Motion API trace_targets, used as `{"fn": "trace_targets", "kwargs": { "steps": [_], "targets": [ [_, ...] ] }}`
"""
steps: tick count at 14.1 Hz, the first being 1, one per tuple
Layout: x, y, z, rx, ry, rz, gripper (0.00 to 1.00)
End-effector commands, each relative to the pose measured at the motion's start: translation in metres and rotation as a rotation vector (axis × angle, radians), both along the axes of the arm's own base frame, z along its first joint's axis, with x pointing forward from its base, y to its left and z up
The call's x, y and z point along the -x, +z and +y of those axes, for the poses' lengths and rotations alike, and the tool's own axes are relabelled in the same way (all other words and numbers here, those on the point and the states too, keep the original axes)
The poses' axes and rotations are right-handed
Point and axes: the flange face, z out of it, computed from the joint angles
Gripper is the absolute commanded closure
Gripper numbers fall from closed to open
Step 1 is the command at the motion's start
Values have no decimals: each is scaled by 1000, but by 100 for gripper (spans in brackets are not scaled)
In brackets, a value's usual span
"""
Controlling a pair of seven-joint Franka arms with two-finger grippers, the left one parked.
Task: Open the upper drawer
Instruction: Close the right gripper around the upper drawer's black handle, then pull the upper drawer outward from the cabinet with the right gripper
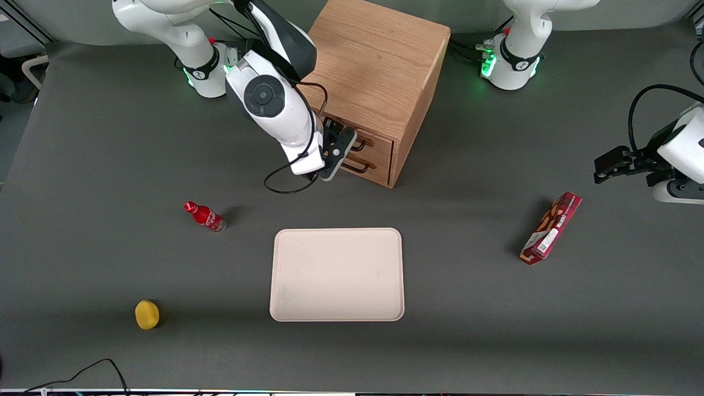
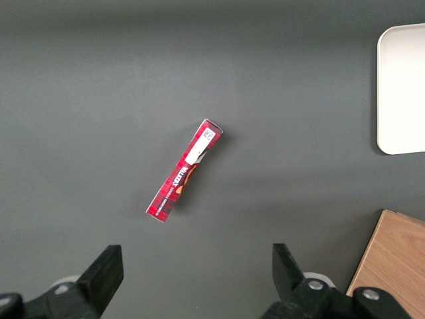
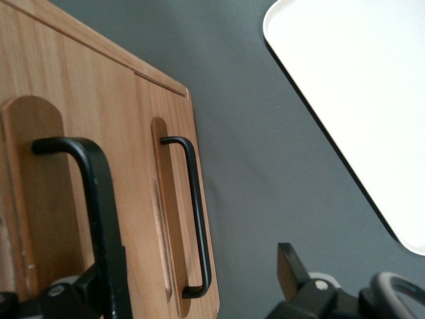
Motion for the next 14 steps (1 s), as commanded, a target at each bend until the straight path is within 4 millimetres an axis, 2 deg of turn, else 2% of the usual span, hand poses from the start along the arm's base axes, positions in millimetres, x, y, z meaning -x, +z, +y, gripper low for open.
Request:
{"fn": "trace_targets", "kwargs": {
  "steps": [1,10,14],
  "targets": [
    [-16,-8,-6,7,-22,-32,0],
    [-58,-7,-22,0,-53,-67,0],
    [-71,-7,-27,7,-56,-84,0]
  ]
}}
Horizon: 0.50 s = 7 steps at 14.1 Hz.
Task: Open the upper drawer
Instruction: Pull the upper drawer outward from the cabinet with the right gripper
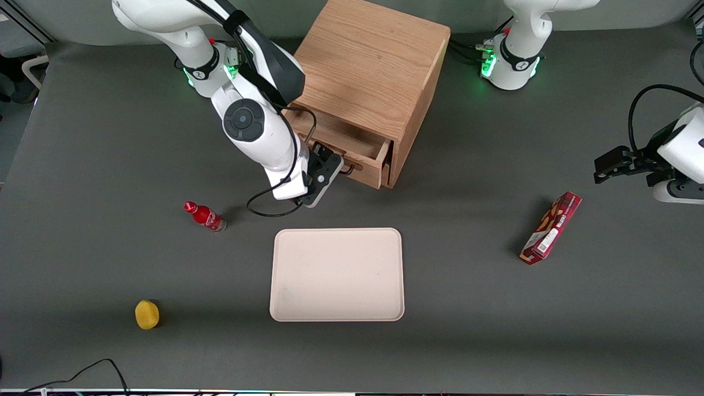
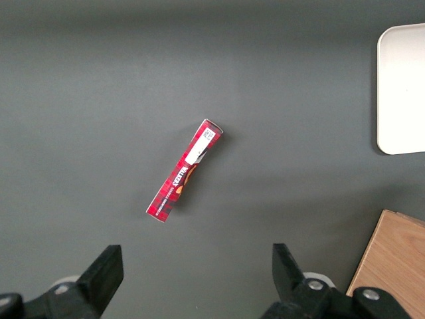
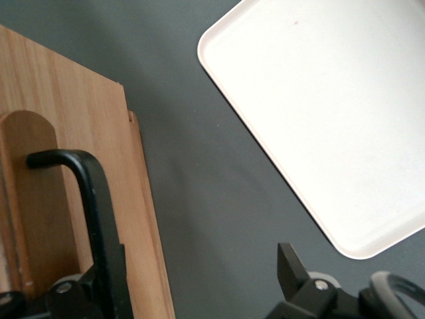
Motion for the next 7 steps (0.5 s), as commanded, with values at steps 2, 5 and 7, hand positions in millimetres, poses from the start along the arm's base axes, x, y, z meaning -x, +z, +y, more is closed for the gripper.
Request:
{"fn": "trace_targets", "kwargs": {
  "steps": [2,5,7],
  "targets": [
    [-18,-7,-3,11,3,-23,0],
    [-26,-7,-15,15,1,-29,0],
    [-33,-9,-22,17,-6,-32,0]
  ]
}}
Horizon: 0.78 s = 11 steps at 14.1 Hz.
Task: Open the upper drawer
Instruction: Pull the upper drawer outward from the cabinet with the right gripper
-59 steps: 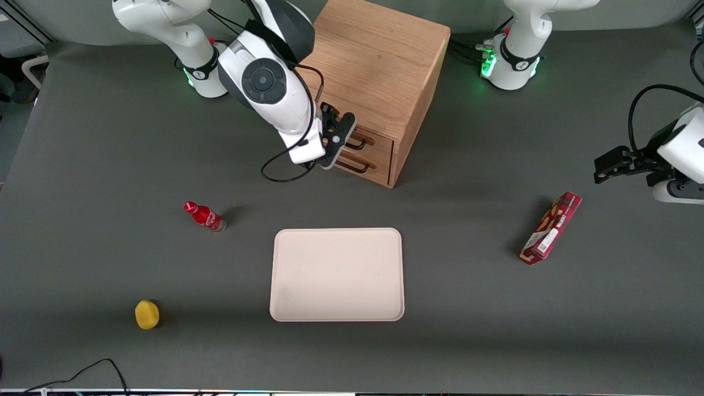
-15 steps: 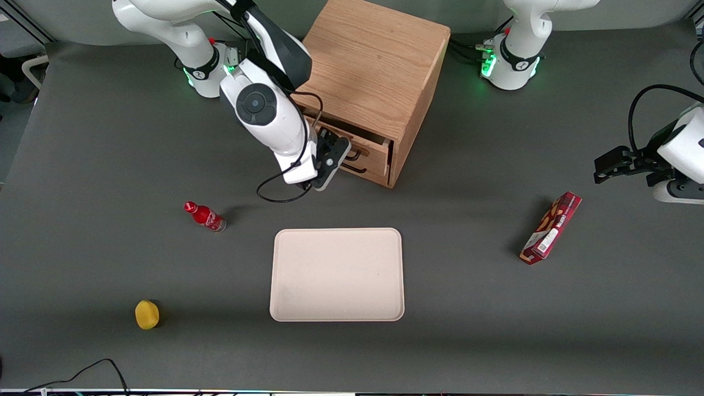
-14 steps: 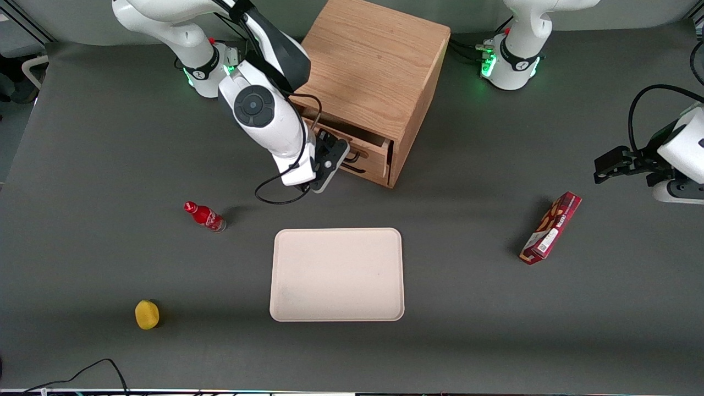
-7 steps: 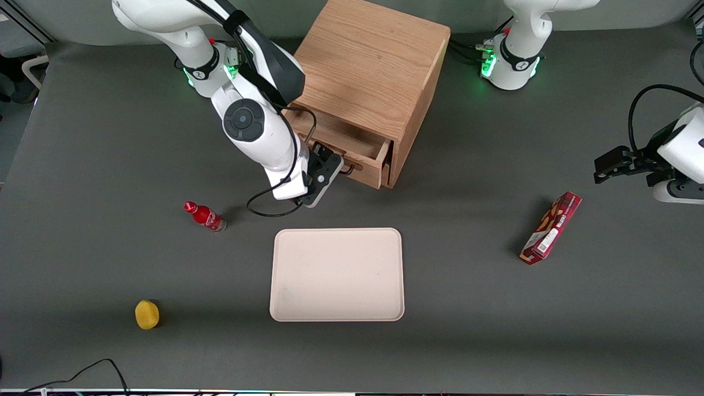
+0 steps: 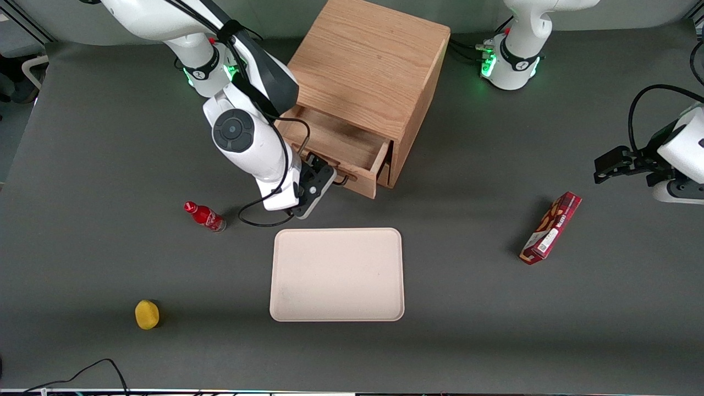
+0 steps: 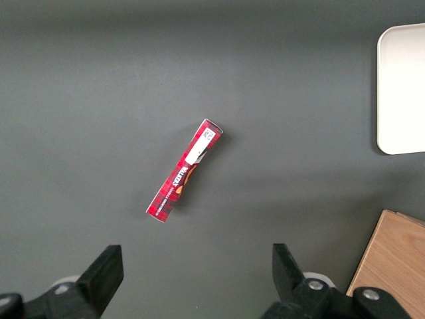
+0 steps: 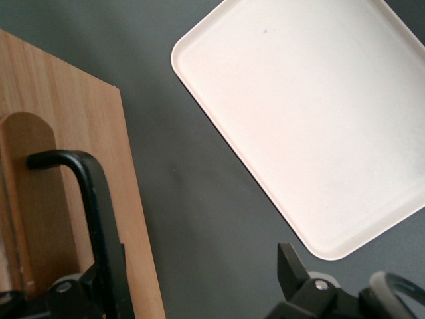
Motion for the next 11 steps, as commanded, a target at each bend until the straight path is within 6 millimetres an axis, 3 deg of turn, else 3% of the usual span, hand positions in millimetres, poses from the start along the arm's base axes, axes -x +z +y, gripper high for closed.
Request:
{"fn": "trace_targets", "kwargs": {
  "steps": [1,11],
  "targets": [
    [-18,-9,-7,10,12,-16,0],
    [-58,-12,-35,32,-3,-59,0]
  ]
}}
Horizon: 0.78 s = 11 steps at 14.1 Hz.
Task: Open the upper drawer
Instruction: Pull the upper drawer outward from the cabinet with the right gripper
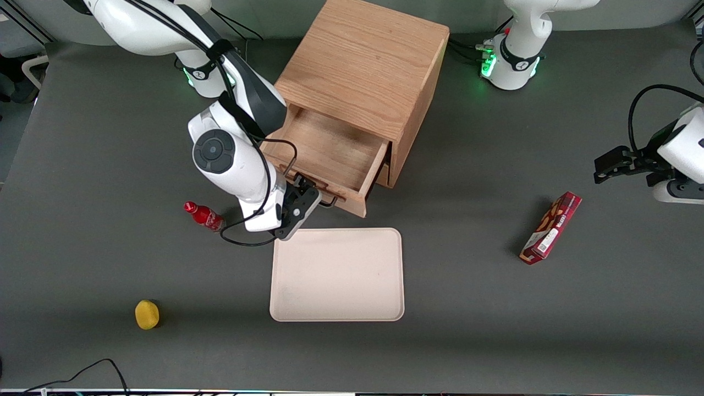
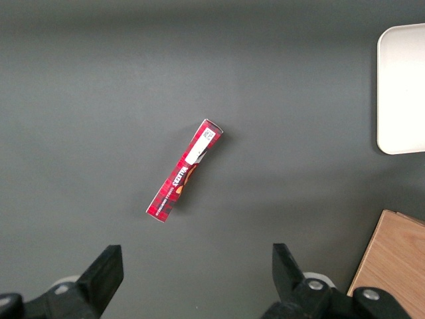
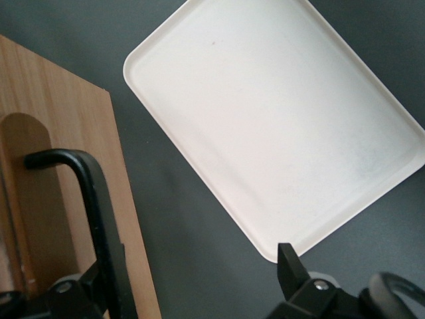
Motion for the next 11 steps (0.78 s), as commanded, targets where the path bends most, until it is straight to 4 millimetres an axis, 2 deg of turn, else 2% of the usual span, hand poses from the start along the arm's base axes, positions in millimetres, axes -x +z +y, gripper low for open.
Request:
{"fn": "trace_targets", "kwargs": {
  "steps": [1,7,11],
  "targets": [
    [-20,-11,-13,21,17,-14,0],
    [-36,-15,-24,12,29,-20,0],
    [-49,-20,-38,26,17,-30,0]
  ]
}}
